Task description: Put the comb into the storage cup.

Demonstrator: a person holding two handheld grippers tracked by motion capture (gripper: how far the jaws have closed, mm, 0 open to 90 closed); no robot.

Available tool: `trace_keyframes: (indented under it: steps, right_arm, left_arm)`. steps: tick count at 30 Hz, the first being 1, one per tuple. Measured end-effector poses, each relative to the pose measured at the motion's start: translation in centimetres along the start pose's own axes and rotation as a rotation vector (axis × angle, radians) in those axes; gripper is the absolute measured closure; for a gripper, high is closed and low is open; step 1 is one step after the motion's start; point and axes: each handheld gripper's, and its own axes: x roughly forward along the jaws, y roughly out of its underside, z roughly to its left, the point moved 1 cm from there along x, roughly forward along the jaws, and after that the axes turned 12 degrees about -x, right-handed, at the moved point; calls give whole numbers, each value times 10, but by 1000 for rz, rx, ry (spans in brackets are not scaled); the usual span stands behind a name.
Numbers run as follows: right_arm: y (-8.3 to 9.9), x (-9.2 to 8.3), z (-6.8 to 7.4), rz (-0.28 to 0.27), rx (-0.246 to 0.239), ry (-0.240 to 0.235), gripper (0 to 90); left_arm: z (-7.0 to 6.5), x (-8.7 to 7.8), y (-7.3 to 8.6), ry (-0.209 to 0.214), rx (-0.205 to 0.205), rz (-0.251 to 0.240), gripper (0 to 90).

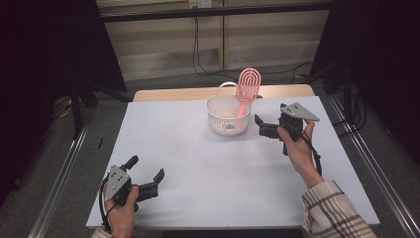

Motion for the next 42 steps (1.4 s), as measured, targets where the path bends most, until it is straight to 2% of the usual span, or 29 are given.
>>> trace_keyframes:
  steps: [8,12,13,19,25,27,34,42]
  right_arm:
    - [5,-10,-1,8,-8,13,6]
    - [6,-15,-2,14,32,10,0]
    - [5,-16,-1,10,28,21,0]
    - [6,-24,2,-7,13,14,0]
    - [9,-32,3,-20,-12,28,0]
    - [12,-34,3,-17,-9,34,0]
    - [18,-42,6,-21,-21,37,0]
    - [18,-57,10,-55,-30,36,0]
  left_arm:
    - [0,0,0,5,-21,-12,15]
    - [2,-2,1,3,-17,-12,15]
    - [1,-3,1,5,-20,-14,15]
    - [1,-6,0,0,-16,-22,15]
    - [1,-8,0,2,-14,-22,15]
    - [0,-8,0,2,-24,-28,15]
    - [1,-9,-1,2,-18,-31,15]
    - [1,-9,-1,-1,-25,-34,15]
